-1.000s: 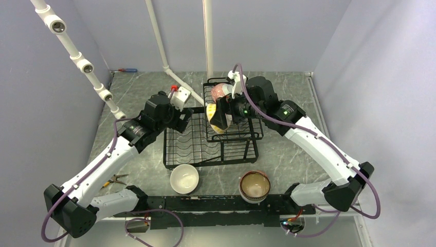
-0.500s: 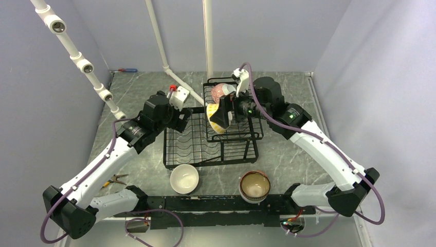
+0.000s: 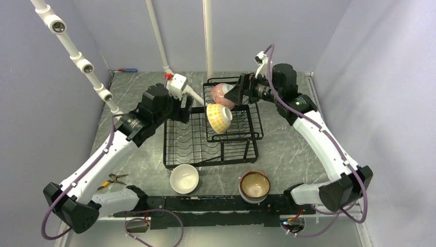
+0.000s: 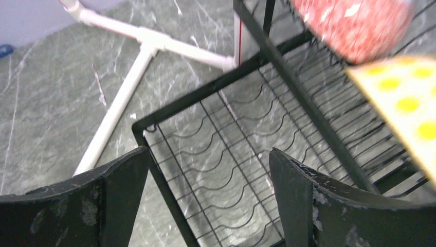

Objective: Load the bowls into the dish rack
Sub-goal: Adjust the bowl in the dish rack.

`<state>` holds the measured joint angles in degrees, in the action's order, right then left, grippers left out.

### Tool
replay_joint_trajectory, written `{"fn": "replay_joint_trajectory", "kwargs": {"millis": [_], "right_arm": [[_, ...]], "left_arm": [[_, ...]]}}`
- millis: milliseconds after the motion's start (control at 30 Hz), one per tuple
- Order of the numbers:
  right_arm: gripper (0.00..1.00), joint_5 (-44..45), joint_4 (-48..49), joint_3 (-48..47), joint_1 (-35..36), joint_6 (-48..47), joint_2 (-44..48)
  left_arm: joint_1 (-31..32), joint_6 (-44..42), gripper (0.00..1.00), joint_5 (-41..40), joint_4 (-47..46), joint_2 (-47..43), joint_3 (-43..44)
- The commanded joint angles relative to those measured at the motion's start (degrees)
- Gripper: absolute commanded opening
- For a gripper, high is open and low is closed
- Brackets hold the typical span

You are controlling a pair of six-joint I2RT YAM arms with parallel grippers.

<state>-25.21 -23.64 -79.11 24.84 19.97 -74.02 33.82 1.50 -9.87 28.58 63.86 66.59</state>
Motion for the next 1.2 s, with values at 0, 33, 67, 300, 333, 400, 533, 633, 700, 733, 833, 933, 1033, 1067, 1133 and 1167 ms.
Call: {"fn": "replay_joint_trajectory", "kwargs": {"millis": [0, 33, 67, 300, 333, 400, 533, 633, 700, 733, 833, 933, 1033, 1067, 1133, 1167], "right_arm": [[0.95, -4.7, 4.5, -1.9, -2.7, 2.8, -4.6], [0.95, -5.5, 4.5, -2.4, -2.9, 3.3, -5.8], [0.94, -6.1, 4.4, -2.9, -3.0, 3.6, -6.9], [0.92, -6.4, 3.5, -4.0, -3.1, 4.2, -11.6], [0.92, -6.8, 3.9, -3.8, -3.1, 4.4, -11.8], [0.91, -8.5, 5.0, -3.6, -3.1, 5.0, -12.3], [0.90, -10.9, 7.8, -3.3, -3.1, 6.7, -12.9], [0.86, -14.1, 11.1, -2.6, -3.1, 8.5, -13.1], [0.81, -15.7, 12.5, -2.6, -3.0, 9.5, -13.6], [0.81, -15.7, 12.5, -2.8, -2.9, 9.5, -13.9], [0.81, -14.6, 11.7, -3.2, -2.8, 8.8, -14.3], [0.81, -14.7, 11.9, -3.2, -2.7, 8.8, -15.0], [0.82, -13.3, 11.2, -3.1, -2.7, 8.1, -15.0], [0.82, -12.4, 10.7, -3.1, -2.7, 7.7, -14.9], [0.84, -11.1, 9.9, -3.2, -2.7, 6.8, -14.5], [0.84, -10.6, 9.5, -3.2, -2.7, 6.4, -14.2]], "left_arm": [[-1.4, 10.2, 0.89, 1.2, 1.3, 2.7, 9.0], [-1.8, 11.5, 0.89, 1.7, 1.4, 3.3, 10.3], [-2.1, 12.5, 0.88, 2.4, 1.1, 3.7, 11.3], [-3.8, 17.2, 0.84, 10.6, -4.6, 5.5, 13.6], [-3.9, 17.5, 0.84, 11.9, -5.1, 5.9, 13.9], [-4.2, 18.2, 0.83, 13.7, -6.0, 6.4, 14.0], [-4.7, 19.1, 0.83, 16.3, -7.6, 6.8, 13.3], [-5.0, 19.7, 0.82, 17.9, -9.0, 6.7, 12.2], [-5.2, 19.7, 0.82, 18.2, -9.7, 6.7, 11.6], [-5.3, 19.7, 0.82, 18.2, -9.5, 6.8, 11.6], [-5.4, 19.5, 0.82, 18.2, -9.2, 6.9, 11.5], [-5.5, 19.3, 0.82, 18.3, -9.3, 6.7, 10.8], [-5.7, 19.0, 0.83, 17.9, -9.1, 6.6, 10.2], [-5.7, 18.9, 0.83, 17.7, -8.9, 6.6, 10.1], [-5.7, 18.6, 0.84, 17.3, -8.6, 6.5, 9.9], [-5.7, 18.5, 0.85, 17.2, -8.5, 6.5, 9.9]]}}
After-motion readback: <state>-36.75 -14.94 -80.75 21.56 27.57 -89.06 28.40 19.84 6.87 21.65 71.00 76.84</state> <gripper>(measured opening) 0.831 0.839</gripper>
